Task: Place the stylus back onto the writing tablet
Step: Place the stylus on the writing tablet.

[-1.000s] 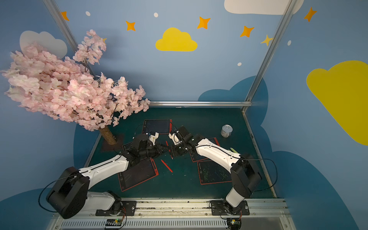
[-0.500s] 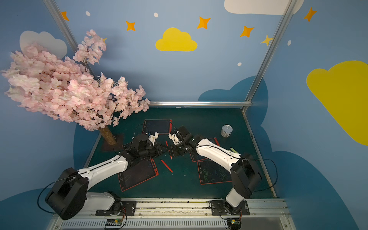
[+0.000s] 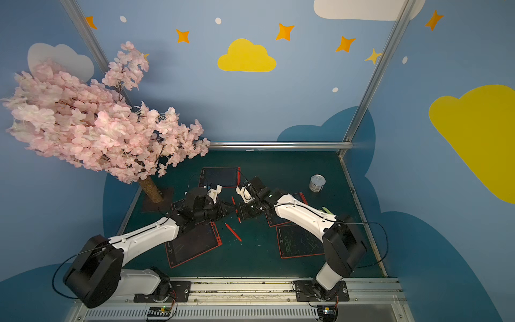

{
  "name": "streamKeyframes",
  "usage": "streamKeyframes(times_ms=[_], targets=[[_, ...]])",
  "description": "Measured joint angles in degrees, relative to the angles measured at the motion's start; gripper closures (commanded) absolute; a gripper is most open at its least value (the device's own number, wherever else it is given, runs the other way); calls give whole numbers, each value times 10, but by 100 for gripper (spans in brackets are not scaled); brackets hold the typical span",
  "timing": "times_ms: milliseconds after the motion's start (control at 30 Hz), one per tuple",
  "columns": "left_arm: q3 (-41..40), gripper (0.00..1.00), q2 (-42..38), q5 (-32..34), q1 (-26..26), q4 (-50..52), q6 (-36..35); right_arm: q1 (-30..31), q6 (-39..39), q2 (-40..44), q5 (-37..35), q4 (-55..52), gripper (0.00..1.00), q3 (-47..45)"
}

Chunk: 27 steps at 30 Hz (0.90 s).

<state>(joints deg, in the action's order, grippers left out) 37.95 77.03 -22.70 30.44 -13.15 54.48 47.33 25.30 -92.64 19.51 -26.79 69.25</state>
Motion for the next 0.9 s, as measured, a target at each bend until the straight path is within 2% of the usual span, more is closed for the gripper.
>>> streamKeyframes(times_ms=[233,367,500,700,900], targets=[[0,95,0,0,0,2,2,0,0,0,1,1,98,-1],[0,95,-1,0,0,2,2,0,2,0,1,2,89,-2],[0,95,-3,0,0,2,4,0,4,-1,1,6,87,-2],[0,94,-7,-2,0,3,7,0,4,-3,3,12,98,-2],[0,85,-7,-2,0,3,6,0,4,-3,4,12,100,-2]])
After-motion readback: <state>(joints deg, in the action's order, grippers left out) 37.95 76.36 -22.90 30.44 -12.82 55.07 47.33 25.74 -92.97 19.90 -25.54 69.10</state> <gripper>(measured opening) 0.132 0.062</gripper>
